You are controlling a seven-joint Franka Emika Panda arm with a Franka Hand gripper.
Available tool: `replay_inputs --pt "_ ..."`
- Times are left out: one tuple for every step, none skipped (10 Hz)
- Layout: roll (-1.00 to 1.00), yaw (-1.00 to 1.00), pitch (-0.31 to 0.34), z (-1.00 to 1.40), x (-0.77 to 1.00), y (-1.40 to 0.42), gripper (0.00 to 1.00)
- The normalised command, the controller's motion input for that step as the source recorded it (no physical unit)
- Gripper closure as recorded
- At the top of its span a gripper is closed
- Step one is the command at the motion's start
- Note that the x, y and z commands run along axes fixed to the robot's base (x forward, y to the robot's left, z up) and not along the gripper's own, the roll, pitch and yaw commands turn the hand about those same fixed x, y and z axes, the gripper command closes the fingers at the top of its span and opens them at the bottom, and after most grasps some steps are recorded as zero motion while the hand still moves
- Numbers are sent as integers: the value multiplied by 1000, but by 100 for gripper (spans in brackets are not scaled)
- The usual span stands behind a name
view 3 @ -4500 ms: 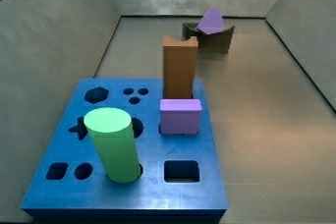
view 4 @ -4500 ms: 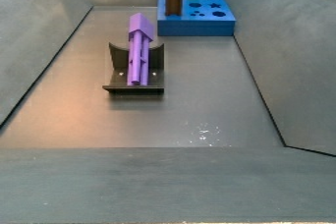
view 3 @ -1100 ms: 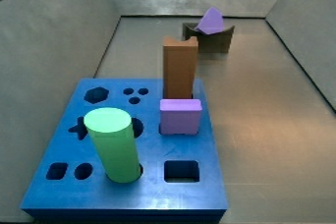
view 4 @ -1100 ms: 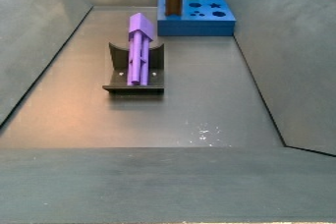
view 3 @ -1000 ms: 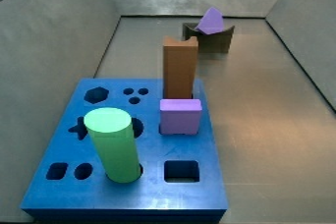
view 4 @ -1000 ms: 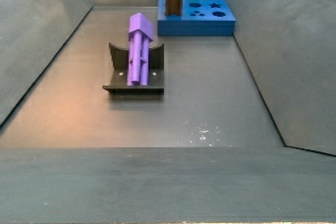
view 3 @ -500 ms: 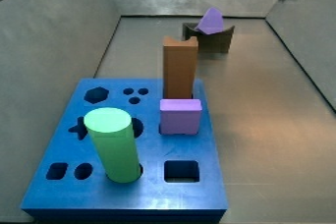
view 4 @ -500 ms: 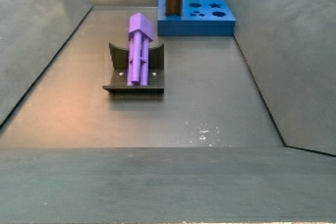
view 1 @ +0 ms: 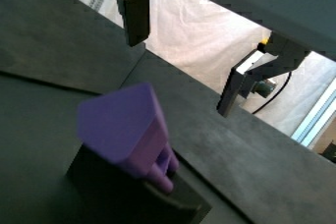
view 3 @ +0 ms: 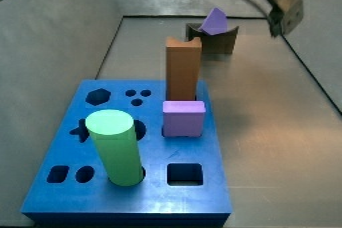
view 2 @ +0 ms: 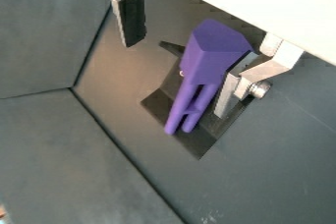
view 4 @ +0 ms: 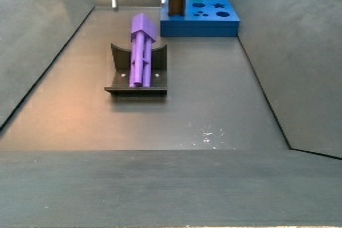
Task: Pick up the 3 prong object. Move up. Place the 3 prong object on the fixture. Regrasp the 3 prong object. Move to above the board. Insert the 3 prong object.
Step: Regrasp the 3 prong object, then move to above the board.
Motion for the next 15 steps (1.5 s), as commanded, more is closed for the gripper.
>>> replay_inputs --pt "96 122 26 -1000 159 -11 0" --pt "98 114 19 -1000 172 -23 0" --pt "103 106 12 -972 176 -33 0" --pt "107 99 9 -868 160 -38 0" --pt "110 86 10 -609 127 -46 0" --pt "112 77 10 -463 114 -46 0" --pt "111 75 11 -314 106 -45 0" --pt "0 0 0 0 0 0 100" --pt "36 63 -235 1000 37 122 100" --pt "25 54 -236 1000 36 120 100" --pt "2 10 -216 1000 25 114 100" --pt "-15 -40 -198 1000 15 109 100" --pt "-33 -89 -162 1000 6 105 100" --pt "-49 -122 -131 1000 1 101 100" --pt "-64 -147 -96 1000 -5 99 100"
